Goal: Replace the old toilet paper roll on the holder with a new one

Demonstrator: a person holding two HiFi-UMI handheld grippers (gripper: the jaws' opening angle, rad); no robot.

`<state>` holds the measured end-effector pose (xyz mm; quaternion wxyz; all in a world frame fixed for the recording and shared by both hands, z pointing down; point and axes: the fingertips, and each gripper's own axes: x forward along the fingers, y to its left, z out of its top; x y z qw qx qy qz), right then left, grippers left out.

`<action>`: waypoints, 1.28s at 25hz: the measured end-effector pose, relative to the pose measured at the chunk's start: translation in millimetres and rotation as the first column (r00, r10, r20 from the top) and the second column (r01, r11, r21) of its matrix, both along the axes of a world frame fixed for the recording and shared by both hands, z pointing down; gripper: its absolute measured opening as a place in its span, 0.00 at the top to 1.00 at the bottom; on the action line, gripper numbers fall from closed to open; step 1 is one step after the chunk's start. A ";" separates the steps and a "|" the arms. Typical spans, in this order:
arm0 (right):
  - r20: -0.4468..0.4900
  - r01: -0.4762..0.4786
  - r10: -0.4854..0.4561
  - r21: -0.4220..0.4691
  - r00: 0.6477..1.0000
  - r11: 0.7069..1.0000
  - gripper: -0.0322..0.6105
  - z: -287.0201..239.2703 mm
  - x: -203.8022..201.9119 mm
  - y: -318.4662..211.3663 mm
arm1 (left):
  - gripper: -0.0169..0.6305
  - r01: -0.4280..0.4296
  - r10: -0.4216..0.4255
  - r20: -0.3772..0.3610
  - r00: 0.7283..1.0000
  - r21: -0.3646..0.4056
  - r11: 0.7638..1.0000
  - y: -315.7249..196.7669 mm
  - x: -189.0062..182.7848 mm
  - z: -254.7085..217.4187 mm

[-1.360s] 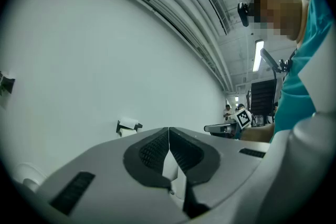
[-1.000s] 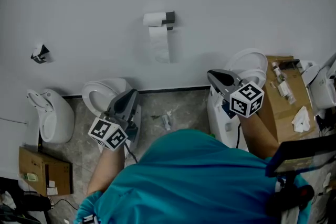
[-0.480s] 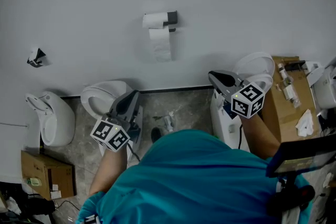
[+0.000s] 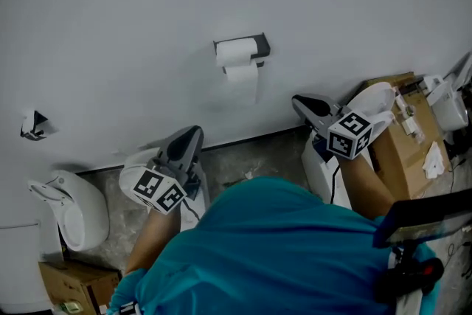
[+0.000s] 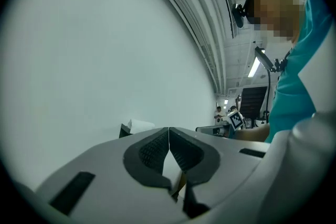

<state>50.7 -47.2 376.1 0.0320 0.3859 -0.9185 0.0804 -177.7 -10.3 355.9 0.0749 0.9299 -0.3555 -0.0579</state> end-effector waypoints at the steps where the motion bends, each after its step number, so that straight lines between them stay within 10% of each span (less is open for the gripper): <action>1: 0.003 -0.012 0.012 0.002 1.000 1.000 0.95 -1.3 -6.8 -10.1 | 0.96 -0.016 0.016 0.003 1.000 0.002 1.000 -12.0 -7.5 -1.5; 14: -0.041 -0.069 0.066 -0.071 0.997 0.995 0.95 26.5 -39.1 -92.9 | 0.96 -0.111 0.110 -0.016 0.994 -0.050 0.993 -100.5 -43.5 17.7; 25: -0.011 0.221 -0.225 -0.151 0.974 0.964 0.94 71.6 -11.5 -148.1 | 0.96 0.062 -0.063 -0.009 0.998 -0.074 0.995 -128.5 9.5 29.5; 29: -0.241 0.333 -0.338 -0.062 0.910 0.941 0.85 85.4 -15.4 -151.2 | 0.96 0.150 -0.150 0.008 0.989 -0.090 0.985 -127.3 24.3 36.2; 32: -0.522 0.418 -0.328 0.062 0.787 0.906 0.67 92.9 -27.2 -145.6 | 0.96 0.175 -0.174 0.021 0.985 -0.093 0.980 -123.2 32.2 39.4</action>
